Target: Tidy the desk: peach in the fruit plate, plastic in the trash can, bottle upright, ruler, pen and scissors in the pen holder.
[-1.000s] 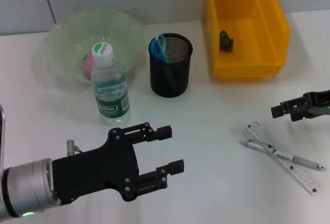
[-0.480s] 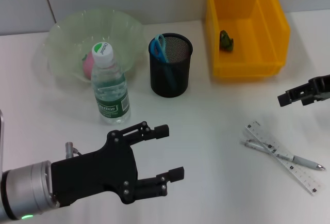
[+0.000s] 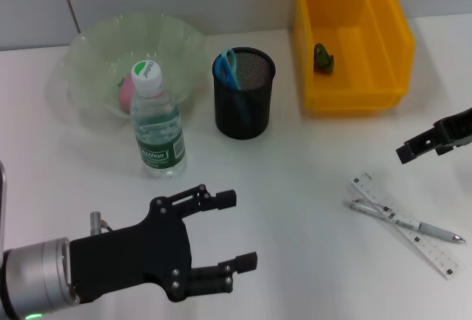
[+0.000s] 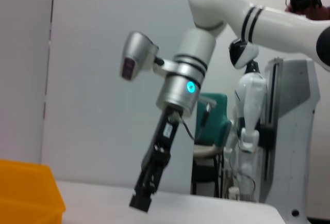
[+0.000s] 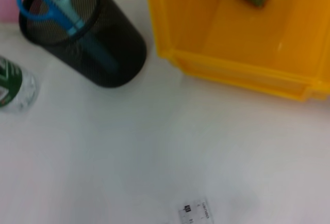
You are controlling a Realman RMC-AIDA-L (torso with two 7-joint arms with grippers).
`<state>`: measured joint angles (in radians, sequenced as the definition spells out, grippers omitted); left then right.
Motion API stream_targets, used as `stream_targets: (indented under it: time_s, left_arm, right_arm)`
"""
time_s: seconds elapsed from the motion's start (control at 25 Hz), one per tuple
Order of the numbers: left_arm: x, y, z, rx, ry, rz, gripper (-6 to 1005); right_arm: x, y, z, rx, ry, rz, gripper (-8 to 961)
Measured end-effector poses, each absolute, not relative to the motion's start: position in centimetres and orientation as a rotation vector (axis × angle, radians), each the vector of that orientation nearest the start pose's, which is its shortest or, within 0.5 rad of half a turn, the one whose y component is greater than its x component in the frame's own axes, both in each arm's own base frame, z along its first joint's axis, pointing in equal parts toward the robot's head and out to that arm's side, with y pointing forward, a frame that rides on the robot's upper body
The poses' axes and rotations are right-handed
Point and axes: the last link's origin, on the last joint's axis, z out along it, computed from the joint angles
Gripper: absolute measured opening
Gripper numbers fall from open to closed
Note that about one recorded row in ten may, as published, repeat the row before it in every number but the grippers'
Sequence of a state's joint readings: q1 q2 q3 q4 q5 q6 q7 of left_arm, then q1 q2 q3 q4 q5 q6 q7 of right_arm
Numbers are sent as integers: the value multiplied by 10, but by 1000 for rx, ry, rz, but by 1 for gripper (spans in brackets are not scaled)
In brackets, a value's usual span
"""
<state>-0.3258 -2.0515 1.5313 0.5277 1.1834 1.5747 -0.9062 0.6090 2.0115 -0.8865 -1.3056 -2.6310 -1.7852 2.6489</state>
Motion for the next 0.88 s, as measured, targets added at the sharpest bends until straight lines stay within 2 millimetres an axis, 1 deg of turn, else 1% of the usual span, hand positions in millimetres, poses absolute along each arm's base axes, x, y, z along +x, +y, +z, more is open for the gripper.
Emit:
stream_targets:
  time_s: [0.16, 0.32, 0.44, 0.52, 0.64, 0.72, 0.76, 0.8, 0.88]
  left_arm:
    - [-242, 246, -62, -2833, -193, -1087, 819]
    - [-246, 244, -60, -2840, -195, -1074, 819]
    - [-246, 243, -60, -2839, -199, -1072, 818]
    - [-247, 243, -60, -2839, -197, -1070, 819]
    - [-247, 243, -61, -2840, -195, -1067, 819]
    - [-247, 243, -61, -2838, -194, -1064, 819]
    - [-247, 243, -61, -2838, -194, -1064, 818]
    - [-247, 243, -61, -2837, -192, -1064, 818]
    - [-247, 243, -62, -2836, -190, -1063, 818]
  right_arm:
    - [230, 353, 88, -2269, 1526, -290, 802]
    - [223, 357, 74, -2253, 1494, -382, 802]
    - [219, 358, 71, -2246, 1480, -411, 801]
    - [212, 362, 66, -2240, 1461, -445, 801]
    - [208, 363, 62, -2240, 1448, -463, 801]
    - [202, 365, 53, -2243, 1421, -499, 800]
    - [202, 365, 53, -2243, 1421, -499, 800]
    - [198, 366, 46, -2244, 1399, -531, 800]
    - [197, 366, 42, -2244, 1388, -548, 800]
